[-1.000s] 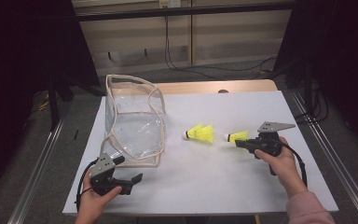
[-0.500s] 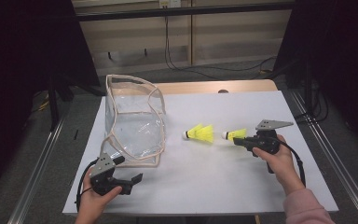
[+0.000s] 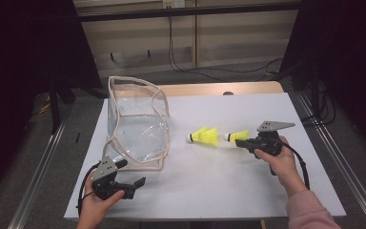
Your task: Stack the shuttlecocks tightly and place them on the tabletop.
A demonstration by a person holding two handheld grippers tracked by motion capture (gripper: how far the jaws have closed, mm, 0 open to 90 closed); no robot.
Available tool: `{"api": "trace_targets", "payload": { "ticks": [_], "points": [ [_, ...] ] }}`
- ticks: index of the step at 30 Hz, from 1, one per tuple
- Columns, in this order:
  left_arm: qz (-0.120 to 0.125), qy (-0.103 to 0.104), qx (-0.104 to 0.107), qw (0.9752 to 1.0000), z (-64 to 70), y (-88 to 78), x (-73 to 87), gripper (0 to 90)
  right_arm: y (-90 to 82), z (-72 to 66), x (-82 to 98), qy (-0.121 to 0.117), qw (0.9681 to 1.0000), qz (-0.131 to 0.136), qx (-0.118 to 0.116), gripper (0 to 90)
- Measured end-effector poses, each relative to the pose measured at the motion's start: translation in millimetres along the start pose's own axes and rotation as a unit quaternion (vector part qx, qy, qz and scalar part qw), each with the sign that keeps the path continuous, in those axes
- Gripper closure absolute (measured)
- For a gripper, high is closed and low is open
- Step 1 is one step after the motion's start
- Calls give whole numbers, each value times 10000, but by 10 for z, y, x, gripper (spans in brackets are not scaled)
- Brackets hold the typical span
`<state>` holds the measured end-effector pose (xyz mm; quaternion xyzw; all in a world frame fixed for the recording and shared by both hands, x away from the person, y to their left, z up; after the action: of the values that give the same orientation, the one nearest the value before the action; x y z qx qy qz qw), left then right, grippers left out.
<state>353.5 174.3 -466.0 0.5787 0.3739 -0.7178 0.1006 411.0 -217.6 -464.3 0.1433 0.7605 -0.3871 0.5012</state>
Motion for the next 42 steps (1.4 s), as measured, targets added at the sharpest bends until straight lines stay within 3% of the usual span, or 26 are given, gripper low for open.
{"api": "trace_targets", "payload": {
  "ticks": [42],
  "points": [
    [-29, 2, -30, 10000, 0, -2, 1, 50, 200, -19, -22, -17, 9999, -137, 62, 879]
  ]
}}
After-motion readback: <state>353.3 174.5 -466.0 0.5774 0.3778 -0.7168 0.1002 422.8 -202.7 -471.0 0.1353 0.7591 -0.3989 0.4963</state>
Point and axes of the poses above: each handheld gripper's, and its own axes: y roughly forward along the jaws, x roughly out of its underside, z roughly to its right, the point moved 8 cm from there along y, roughly forward along the jaws, and after that the axes turned 5 degrees about z, right-handed, at the moved point
